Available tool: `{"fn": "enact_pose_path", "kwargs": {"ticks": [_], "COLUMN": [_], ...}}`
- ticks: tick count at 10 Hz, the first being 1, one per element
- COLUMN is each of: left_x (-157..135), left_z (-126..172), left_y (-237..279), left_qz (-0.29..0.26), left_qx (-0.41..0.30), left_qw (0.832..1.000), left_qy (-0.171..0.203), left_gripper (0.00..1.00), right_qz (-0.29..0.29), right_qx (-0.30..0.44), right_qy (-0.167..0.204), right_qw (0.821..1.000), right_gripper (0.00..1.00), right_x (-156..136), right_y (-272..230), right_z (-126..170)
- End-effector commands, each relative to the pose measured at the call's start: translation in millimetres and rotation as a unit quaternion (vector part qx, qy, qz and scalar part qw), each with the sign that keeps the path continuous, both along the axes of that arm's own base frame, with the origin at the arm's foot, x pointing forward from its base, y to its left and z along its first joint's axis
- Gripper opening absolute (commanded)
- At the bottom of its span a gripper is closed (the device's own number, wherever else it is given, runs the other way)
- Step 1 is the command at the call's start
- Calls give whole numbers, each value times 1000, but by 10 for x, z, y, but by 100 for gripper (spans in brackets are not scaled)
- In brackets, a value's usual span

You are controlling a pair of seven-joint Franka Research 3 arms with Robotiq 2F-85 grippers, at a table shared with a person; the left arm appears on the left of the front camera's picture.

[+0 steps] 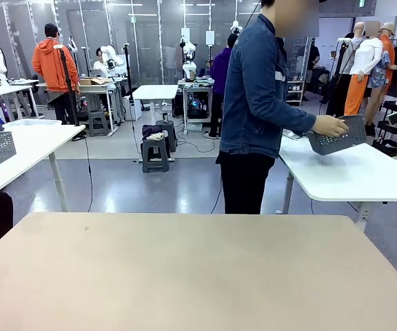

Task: Fold the towels and place them in the basket.
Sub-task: When a person lays out a Towel with hook on the table, fold it in half twice.

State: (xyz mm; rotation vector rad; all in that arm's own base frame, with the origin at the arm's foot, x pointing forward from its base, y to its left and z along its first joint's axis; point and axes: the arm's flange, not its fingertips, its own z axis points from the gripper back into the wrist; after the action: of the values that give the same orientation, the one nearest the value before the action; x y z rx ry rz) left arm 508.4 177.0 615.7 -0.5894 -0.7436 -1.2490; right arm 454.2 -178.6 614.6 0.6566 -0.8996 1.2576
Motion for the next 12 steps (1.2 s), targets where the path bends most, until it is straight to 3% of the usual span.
{"fn": "enact_pose_path", "kwargs": {"ticks": [1, 3, 12], "left_x": [19, 17, -40], "left_z": [34, 36, 52], "left_y": [-24, -24, -35], "left_qz": [5, 7, -25], "left_qx": [10, 17, 17], "left_qw": [1000, 1000, 998], "left_qy": [6, 6, -55], "left_gripper": [100, 100, 100], "right_qz": [1, 1, 1], "right_qx": [0, 0, 0], "right_qy": [-1, -1, -1], "right_qw": [1000, 1000, 1000], "right_gripper": [100, 100, 100], "right_x": [2, 2, 2], "right_y": [9, 9, 9], "right_z": [4, 4, 4]}}
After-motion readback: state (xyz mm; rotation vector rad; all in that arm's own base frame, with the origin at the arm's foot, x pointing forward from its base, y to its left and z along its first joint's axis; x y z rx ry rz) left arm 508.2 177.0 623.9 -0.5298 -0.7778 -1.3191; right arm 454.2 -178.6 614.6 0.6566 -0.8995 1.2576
